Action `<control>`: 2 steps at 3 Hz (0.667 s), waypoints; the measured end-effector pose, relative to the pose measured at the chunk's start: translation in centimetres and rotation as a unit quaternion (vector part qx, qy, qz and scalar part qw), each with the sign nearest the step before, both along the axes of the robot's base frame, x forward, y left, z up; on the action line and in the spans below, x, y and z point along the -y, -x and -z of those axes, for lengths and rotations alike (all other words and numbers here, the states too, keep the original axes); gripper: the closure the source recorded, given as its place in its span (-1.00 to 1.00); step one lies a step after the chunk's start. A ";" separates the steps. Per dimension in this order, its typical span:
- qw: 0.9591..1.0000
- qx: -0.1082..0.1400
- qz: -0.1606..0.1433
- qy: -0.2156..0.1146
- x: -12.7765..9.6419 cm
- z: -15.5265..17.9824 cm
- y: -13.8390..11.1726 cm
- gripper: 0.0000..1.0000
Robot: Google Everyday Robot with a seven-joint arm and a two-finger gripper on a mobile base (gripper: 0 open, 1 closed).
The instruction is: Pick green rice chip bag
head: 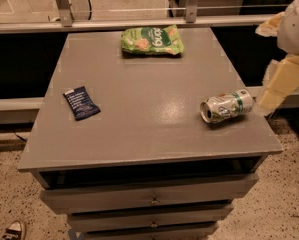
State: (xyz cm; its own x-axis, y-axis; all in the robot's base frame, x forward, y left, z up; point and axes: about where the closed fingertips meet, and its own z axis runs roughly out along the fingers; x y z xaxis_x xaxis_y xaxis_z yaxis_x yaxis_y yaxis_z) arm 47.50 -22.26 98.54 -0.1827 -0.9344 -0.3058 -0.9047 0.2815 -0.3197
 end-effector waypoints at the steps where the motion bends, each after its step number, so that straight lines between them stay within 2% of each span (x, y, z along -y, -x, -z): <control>1: 0.999 0.025 -0.006 -0.039 -1.5 0.8 -4.2 -1.00; 2: 0.995 0.050 -0.013 -0.090 -4.0 2.3 -9.2 -1.00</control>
Offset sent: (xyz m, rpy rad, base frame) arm 0.1682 0.0738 -0.0396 0.3344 -0.1897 0.0340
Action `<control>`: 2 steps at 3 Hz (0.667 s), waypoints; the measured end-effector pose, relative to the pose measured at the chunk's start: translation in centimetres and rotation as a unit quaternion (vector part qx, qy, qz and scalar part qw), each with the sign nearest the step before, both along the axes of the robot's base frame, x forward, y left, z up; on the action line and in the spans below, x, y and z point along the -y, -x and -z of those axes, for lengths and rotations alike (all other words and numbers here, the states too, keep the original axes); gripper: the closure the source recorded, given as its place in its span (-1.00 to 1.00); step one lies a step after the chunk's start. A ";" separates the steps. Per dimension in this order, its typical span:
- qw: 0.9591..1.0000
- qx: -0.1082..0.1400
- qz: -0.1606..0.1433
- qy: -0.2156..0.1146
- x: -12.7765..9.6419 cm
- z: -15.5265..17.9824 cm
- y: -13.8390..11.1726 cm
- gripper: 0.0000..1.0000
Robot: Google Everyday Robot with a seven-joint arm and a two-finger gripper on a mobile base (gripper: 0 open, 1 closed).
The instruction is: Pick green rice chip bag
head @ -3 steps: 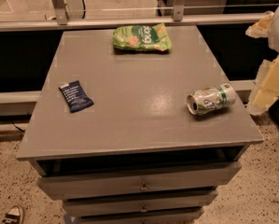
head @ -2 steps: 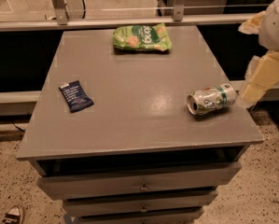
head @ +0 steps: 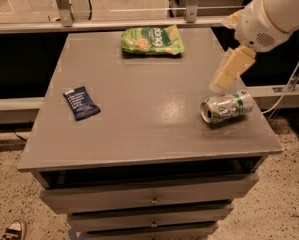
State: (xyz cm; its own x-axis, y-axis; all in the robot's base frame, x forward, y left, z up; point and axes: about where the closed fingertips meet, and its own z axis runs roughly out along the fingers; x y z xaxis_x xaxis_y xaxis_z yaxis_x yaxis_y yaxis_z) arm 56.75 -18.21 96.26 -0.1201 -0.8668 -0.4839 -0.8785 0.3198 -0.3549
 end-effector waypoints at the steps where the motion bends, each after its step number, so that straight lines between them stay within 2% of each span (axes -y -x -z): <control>1: 0.998 0.031 0.000 -0.055 -3.1 1.4 -5.2 -1.00; 2: 0.994 0.052 -0.001 -0.095 -6.4 2.1 -9.4 -1.00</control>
Offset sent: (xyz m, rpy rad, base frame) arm 0.1508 0.1077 -0.0223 0.3083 -0.1632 0.0058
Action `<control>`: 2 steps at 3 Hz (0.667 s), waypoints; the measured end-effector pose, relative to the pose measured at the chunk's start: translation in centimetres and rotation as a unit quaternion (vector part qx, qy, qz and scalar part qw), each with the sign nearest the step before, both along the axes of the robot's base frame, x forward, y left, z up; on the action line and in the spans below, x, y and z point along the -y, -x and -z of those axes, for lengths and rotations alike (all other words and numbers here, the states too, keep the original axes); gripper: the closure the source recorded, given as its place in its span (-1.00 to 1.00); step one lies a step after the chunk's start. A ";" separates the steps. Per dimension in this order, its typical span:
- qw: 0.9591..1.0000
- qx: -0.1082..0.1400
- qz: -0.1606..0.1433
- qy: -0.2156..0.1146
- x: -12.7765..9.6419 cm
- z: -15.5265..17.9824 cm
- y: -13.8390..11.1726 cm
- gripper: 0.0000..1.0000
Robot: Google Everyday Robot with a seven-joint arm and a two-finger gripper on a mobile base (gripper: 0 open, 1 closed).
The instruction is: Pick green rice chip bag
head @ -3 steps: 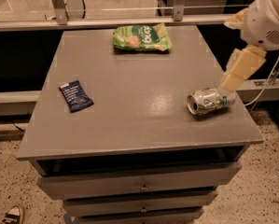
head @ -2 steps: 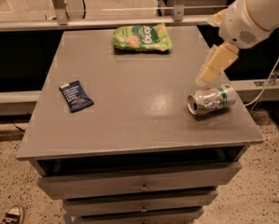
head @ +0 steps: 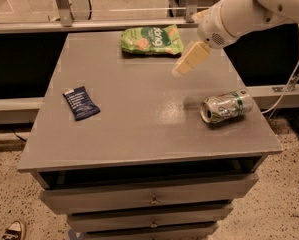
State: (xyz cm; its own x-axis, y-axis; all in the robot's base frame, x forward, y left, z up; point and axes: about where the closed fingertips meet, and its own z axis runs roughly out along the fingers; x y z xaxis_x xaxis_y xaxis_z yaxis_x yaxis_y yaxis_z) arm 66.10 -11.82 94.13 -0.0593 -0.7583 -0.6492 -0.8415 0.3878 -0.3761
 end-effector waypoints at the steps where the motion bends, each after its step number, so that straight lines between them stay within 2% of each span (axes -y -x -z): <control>1: 1.000 0.000 0.000 0.000 0.0 0.0 0.0 -1.00; 2: 1.000 0.004 -0.005 -0.010 -1.0 0.2 -0.2 -1.00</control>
Offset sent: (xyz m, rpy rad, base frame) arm 0.0060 0.0208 -0.0034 0.0559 -0.0288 0.0201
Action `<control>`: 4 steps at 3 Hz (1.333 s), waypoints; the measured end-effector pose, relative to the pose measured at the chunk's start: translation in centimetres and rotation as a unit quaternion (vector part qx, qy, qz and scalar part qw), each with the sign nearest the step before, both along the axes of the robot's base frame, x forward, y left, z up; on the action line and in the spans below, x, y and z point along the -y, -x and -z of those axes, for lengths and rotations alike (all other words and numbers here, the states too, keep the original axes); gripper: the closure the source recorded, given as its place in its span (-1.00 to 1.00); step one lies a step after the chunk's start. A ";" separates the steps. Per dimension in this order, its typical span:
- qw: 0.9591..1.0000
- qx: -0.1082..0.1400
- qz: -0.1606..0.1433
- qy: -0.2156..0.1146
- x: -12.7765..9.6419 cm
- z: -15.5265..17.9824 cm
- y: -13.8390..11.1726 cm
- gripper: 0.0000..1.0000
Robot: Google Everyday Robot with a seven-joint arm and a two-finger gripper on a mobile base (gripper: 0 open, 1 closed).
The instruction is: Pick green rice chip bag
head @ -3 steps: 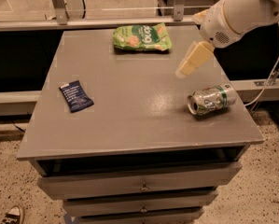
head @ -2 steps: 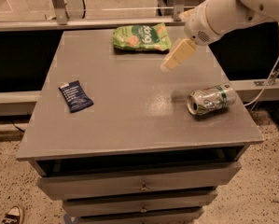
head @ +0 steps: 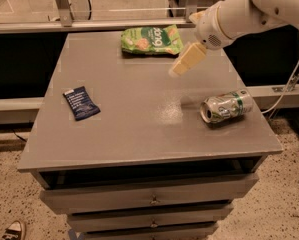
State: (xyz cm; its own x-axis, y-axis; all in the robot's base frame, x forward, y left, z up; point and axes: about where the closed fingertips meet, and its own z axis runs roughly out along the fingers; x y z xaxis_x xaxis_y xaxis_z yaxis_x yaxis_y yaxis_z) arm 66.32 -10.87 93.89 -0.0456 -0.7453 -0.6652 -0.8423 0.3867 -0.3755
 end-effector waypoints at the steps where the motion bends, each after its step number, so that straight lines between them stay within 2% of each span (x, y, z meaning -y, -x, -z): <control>1: 1.000 0.002 0.000 -0.026 -2.5 1.6 -1.5 -1.00; 2: 0.997 0.010 0.017 -0.077 -5.4 3.1 -4.5 -1.00; 3: 0.992 0.017 0.035 -0.120 -7.9 4.6 -7.6 -1.00; 4: 0.987 0.038 0.061 -0.147 -8.6 4.9 -10.7 -1.00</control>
Offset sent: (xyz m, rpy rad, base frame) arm 0.0855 0.0845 -0.0486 0.2919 -0.0501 -0.0910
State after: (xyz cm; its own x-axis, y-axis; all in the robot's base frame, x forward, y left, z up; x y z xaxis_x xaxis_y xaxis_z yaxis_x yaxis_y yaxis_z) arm 77.05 -2.26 89.01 -0.0656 -0.5121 -0.8564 -0.7564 0.5853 -0.2921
